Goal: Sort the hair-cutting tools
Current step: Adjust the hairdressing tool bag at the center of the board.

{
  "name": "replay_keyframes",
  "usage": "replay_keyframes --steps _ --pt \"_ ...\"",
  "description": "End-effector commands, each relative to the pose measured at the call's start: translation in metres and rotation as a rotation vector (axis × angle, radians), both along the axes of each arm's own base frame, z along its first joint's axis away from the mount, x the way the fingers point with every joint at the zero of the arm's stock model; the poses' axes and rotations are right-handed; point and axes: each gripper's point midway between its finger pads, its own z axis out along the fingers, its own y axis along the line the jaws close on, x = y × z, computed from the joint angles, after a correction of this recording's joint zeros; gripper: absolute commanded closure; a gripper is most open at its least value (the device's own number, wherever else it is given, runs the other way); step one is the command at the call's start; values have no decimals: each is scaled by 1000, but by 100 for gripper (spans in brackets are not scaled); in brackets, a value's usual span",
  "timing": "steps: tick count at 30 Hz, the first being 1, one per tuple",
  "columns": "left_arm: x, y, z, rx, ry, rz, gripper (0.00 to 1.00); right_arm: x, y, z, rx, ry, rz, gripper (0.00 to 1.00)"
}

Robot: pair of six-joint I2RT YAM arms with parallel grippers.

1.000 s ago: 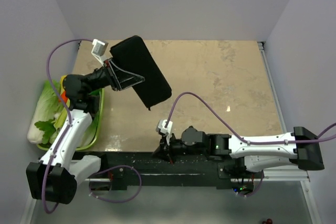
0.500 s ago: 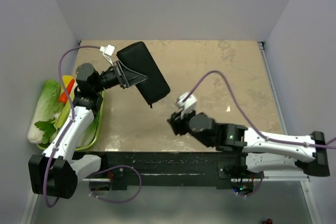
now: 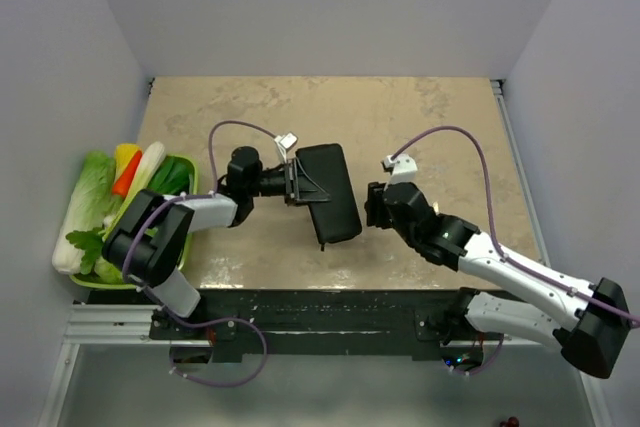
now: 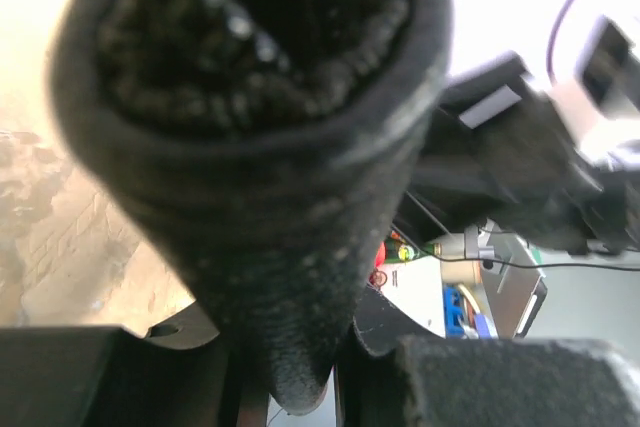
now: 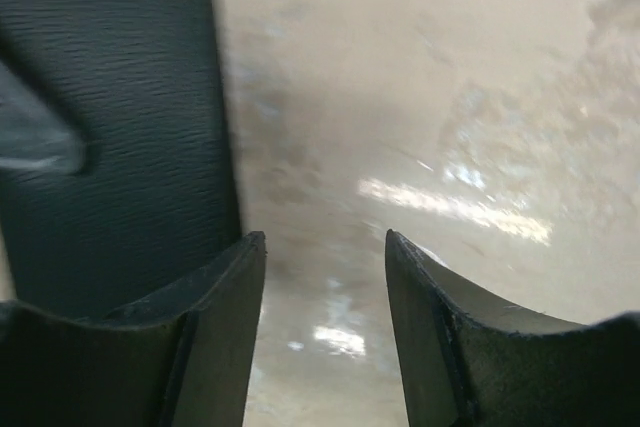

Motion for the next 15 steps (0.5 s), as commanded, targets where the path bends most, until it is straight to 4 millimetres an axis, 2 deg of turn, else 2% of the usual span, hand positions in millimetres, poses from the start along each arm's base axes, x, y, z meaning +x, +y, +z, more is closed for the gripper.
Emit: replay_keyframes --steps 1,2,3,4,5,6,7,8,9,11,12,13,15 --pt "10 -28 34 -121 -192 -40 100 20 -38 -21 115 79 -131 49" --pt "12 -34 29 -119 -186 -43 100 23 -44 -24 123 84 -151 51" --pt "15 -42 14 -111 -142 -51 100 25 -49 -26 134 89 -171 52" --pt "18 -46 14 -134 -162 -53 100 29 -59 -31 142 94 -205 53" --pt "21 -50 8 -144 -150 -54 100 30 -60 -31 151 96 -209 59" --pt "23 -59 -9 -148 -73 -65 100 31 -63 -33 148 102 -216 60" --pt "24 -63 -5 -193 -108 -77 100 32 -66 -37 137 113 -226 61" --pt "24 -68 -10 -209 -92 -88 100 32 -67 -38 133 119 -226 65" --pt "27 -73 -26 -213 -32 -92 100 31 -68 -42 120 133 -226 67" --pt "32 -78 -34 -236 -35 -91 100 30 -69 -44 111 143 -224 76" --pt "36 -81 -50 -224 -5 -82 100 28 -70 -47 107 151 -224 79" --pt "39 -82 -57 -218 8 -75 100 29 -72 -48 102 152 -228 86" --pt "43 -86 -71 -204 39 -69 100 27 -74 -52 96 159 -230 94"
